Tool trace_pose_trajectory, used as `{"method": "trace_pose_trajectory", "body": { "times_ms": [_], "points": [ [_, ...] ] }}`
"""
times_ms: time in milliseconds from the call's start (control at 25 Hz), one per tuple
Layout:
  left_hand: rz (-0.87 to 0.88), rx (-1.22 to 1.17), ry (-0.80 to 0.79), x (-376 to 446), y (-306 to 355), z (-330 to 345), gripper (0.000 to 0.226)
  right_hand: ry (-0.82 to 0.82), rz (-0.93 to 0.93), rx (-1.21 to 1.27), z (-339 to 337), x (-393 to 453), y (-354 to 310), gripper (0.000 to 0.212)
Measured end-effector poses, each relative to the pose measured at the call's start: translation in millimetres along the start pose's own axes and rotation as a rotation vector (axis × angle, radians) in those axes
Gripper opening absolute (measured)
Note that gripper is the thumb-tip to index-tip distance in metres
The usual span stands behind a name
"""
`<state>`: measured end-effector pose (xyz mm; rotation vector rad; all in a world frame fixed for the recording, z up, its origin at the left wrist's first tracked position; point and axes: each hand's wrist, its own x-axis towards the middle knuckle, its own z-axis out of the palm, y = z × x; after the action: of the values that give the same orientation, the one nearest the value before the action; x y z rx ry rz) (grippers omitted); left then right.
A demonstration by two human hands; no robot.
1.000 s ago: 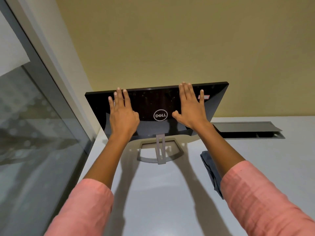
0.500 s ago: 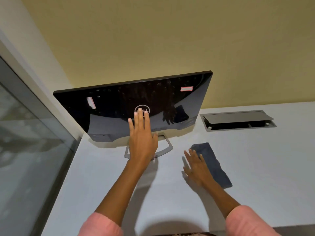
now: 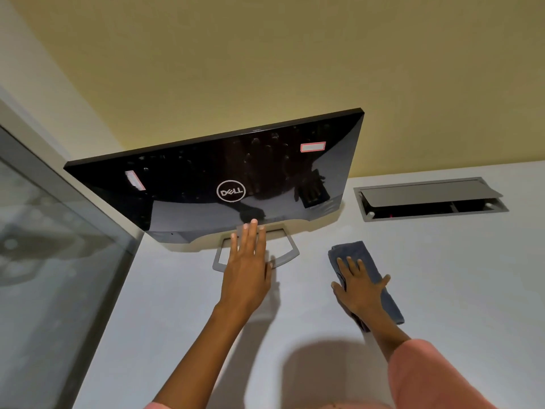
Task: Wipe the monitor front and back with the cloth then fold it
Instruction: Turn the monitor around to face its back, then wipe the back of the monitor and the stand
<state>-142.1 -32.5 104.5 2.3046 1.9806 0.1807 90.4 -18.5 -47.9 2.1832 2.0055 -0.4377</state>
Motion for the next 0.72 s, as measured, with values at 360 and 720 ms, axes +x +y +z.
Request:
{"method": "trace_pose_trajectory", "body": {
  "times_ms": [360,720],
  "points": [
    [-0.093,-0.067,0.137,-14,-8,1,0.071,0.015,-0.116,-0.052,-8,4,11,0.096],
    [-0.113,-0.591,0.107,-25,-33,-9,0.050,0.379,-0.447,0.401,-30,-77,-80,0.087]
  ]
}}
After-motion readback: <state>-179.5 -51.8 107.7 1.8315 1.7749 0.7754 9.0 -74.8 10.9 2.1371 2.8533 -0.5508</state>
